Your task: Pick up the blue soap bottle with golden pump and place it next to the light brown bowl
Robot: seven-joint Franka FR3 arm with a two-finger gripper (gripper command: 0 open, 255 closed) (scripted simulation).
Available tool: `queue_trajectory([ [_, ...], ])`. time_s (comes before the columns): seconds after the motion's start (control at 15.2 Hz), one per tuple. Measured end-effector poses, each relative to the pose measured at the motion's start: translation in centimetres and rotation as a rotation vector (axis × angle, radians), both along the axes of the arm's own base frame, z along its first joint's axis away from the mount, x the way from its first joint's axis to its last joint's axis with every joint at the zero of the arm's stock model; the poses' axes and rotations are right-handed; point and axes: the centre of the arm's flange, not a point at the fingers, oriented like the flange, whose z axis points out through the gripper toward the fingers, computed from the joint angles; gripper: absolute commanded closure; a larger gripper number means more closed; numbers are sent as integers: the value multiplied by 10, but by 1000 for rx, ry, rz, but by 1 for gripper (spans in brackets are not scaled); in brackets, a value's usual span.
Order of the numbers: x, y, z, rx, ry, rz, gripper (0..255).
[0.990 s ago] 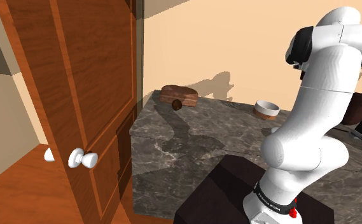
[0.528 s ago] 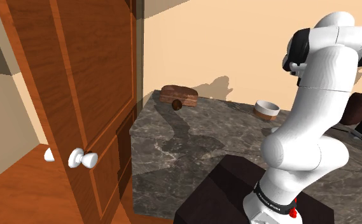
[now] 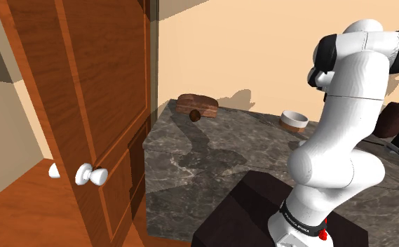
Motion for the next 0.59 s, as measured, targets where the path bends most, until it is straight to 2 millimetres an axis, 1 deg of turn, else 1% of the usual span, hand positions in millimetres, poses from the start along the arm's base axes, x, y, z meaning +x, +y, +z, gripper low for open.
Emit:
queue_trajectory([
  [0.46, 0, 0, -38, 0, 0, 0, 255],
  [0.59, 1, 0, -43, 0, 0, 0, 255],
])
